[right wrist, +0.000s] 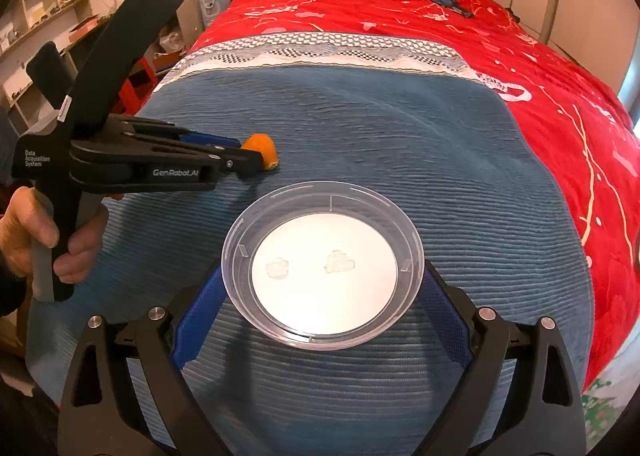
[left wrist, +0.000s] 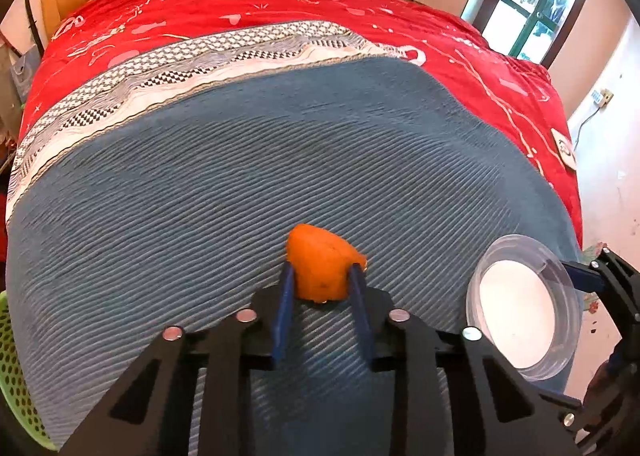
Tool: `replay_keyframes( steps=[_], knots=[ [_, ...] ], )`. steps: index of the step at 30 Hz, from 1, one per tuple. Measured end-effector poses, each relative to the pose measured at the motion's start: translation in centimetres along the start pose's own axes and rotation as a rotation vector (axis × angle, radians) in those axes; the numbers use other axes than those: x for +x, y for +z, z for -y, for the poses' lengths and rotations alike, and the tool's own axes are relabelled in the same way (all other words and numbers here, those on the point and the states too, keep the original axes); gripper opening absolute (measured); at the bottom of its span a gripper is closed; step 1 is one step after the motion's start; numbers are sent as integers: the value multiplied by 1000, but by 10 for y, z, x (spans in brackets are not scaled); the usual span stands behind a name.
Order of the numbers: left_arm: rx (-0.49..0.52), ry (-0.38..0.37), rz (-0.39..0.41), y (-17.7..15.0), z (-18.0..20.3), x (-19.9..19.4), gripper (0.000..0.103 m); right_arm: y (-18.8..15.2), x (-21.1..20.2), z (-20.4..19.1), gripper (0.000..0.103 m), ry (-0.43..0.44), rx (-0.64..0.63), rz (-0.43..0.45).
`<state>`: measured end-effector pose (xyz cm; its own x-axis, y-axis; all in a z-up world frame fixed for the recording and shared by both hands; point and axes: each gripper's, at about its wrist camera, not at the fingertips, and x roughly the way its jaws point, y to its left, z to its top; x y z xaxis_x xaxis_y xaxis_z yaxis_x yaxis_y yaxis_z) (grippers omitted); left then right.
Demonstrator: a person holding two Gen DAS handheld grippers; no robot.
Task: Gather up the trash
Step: 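Carry the orange piece and clear lid to the green wastebasket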
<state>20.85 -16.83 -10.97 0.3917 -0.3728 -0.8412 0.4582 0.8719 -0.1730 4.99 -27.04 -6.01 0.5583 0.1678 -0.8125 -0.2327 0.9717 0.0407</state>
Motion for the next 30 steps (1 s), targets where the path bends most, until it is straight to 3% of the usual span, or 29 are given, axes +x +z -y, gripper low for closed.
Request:
replay_keyframes(
  steps=[9, 19, 30],
  knots=[
    [-89, 25, 104, -12, -39, -60, 20, 25, -4, -32, 91, 44, -43, 43],
    [-234, 171, 210, -54, -128, -144, 20, 67, 9, -111, 91, 158, -138, 65],
    [-430, 350, 234, -116, -242, -200, 20, 118, 40, -210, 91, 284, -217, 44]
  ],
)
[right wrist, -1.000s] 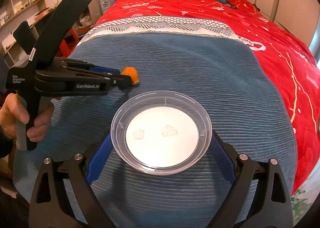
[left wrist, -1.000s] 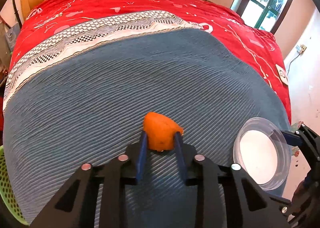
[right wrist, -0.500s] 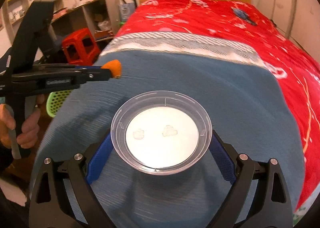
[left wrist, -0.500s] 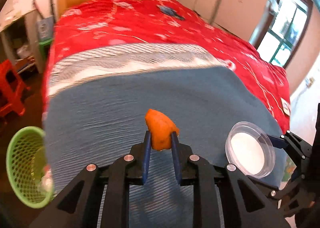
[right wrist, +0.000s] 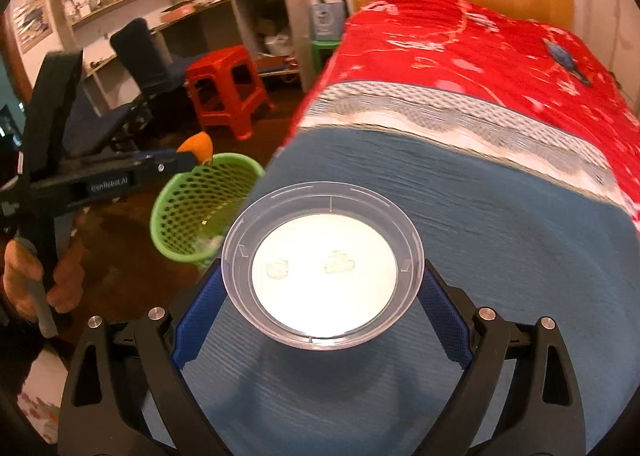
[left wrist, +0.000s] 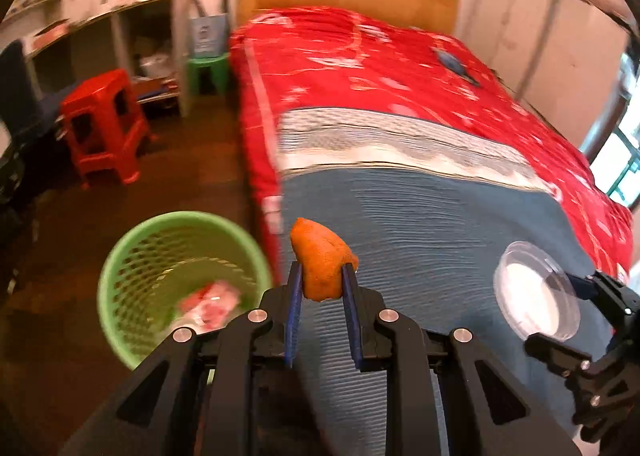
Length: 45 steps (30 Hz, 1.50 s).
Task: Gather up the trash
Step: 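Carry the orange piece and clear lid to the green wastebasket, then open both tools to drop the orange piece and lid into the wastebasket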
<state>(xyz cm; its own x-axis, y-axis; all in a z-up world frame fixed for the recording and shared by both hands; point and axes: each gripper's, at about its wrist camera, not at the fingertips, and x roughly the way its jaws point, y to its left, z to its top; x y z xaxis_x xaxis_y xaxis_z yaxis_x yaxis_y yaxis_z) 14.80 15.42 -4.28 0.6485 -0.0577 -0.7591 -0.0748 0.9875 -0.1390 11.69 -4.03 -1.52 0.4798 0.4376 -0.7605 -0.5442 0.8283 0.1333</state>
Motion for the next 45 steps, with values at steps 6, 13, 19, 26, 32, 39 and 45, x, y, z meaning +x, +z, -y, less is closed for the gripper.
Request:
replay_keyframes(
  steps=[6, 13, 19, 26, 32, 39, 45],
  knots=[
    [-89, 81, -17, -5, -63, 4, 20, 26, 35, -40, 91, 62, -39, -31],
    [-171, 121, -57, -19, -112, 19, 20, 47, 76, -84, 91, 98, -94, -76],
    [-235, 136, -95, -28, -140, 37, 21, 60, 119, -110, 91, 119, -99, -133],
    [-307, 143, -120, -39, -167, 48, 23, 70, 161, -126, 91, 138, -67, -197],
    [-342, 142, -112, -45, -178, 45, 32, 77, 187, -141, 92, 160, -47, -224],
    [-373, 146, -94, -50, -184, 30, 39, 80, 193, -145, 94, 184, -20, -228],
    [-360, 152, -66, -53, -172, 10, 46, 73, 166, -138, 94, 209, -21, -198]
  ],
)
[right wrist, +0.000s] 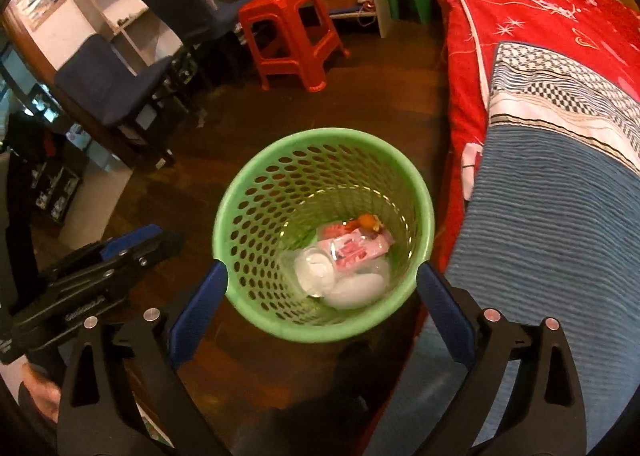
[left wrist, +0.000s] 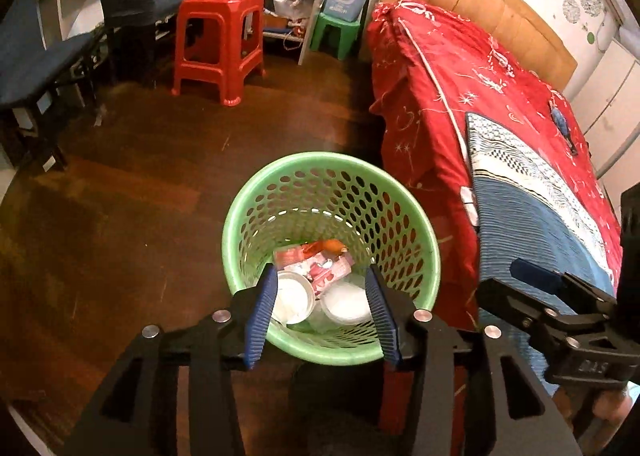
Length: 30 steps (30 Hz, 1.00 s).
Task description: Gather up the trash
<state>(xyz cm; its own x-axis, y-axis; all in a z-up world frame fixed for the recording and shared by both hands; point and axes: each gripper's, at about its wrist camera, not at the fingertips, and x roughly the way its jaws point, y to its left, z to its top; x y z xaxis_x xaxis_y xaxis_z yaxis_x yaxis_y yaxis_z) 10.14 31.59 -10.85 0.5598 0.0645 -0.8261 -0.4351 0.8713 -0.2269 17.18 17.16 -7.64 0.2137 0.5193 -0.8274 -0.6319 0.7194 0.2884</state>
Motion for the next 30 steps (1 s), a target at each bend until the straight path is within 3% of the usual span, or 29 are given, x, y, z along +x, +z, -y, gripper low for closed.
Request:
replay_keyframes(
  steps=[9, 19, 30],
  knots=[
    [34, -5, 47, -14, 31, -37, 64, -41, -69, 2, 94, -95, -64, 68],
    [103, -20, 115, -34, 87, -81, 91, -91, -134, 33, 95, -202, 38, 135],
    [230, -37, 152, -59, 153, -108, 95, -134, -186, 65, 96, -279, 165, 211]
  ],
)
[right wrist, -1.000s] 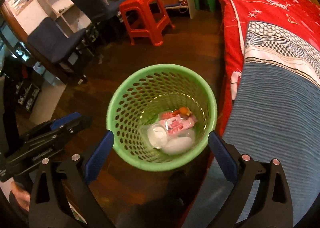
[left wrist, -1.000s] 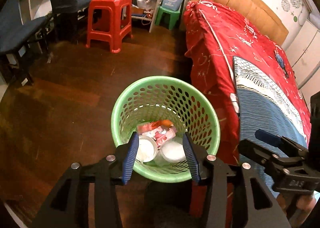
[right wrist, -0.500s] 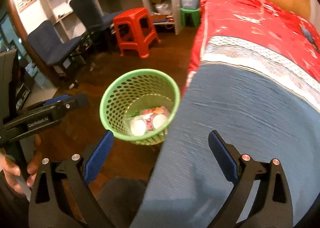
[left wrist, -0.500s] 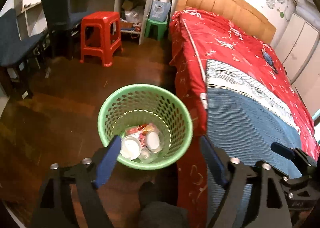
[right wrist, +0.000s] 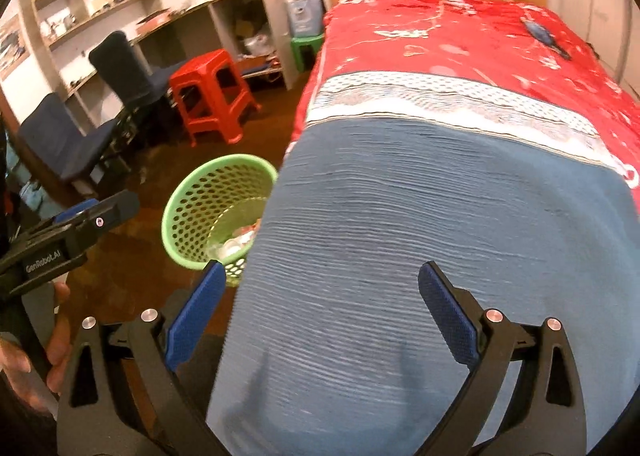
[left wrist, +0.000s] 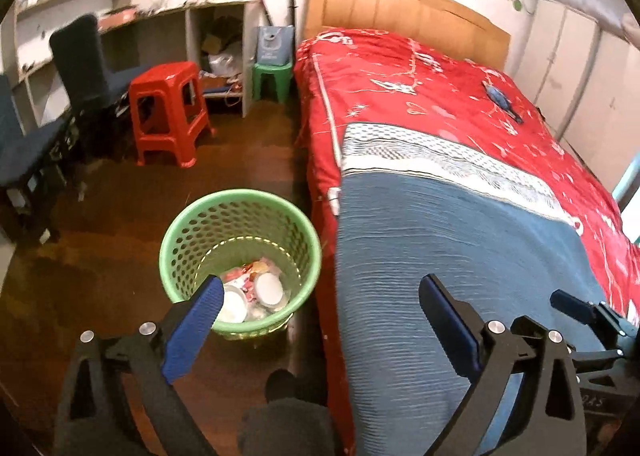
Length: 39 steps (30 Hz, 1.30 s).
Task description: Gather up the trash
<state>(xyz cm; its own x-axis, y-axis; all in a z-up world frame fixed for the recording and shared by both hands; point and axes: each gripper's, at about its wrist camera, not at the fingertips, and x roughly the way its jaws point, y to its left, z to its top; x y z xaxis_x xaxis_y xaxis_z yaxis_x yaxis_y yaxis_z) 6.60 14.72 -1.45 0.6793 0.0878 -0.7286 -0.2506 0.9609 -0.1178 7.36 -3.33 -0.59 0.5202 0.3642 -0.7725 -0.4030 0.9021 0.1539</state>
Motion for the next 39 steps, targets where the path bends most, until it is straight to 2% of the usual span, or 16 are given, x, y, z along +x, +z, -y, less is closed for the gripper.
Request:
replay_keyframes(
  steps=[2, 12, 21, 39],
  knots=[
    [37, 1, 7, -2, 14, -4, 95, -4, -7, 5, 96, -14, 6, 9],
    [91, -20, 14, -11, 48, -19, 96, -18, -38, 31, 97, -41, 69, 57],
    [106, -17, 30, -14, 58, -31, 96, -24, -57, 39, 98, -59, 94, 89],
    [118, -8, 41, -16, 67, -37, 96, -29, -68, 43, 98, -77, 111, 111]
  ],
)
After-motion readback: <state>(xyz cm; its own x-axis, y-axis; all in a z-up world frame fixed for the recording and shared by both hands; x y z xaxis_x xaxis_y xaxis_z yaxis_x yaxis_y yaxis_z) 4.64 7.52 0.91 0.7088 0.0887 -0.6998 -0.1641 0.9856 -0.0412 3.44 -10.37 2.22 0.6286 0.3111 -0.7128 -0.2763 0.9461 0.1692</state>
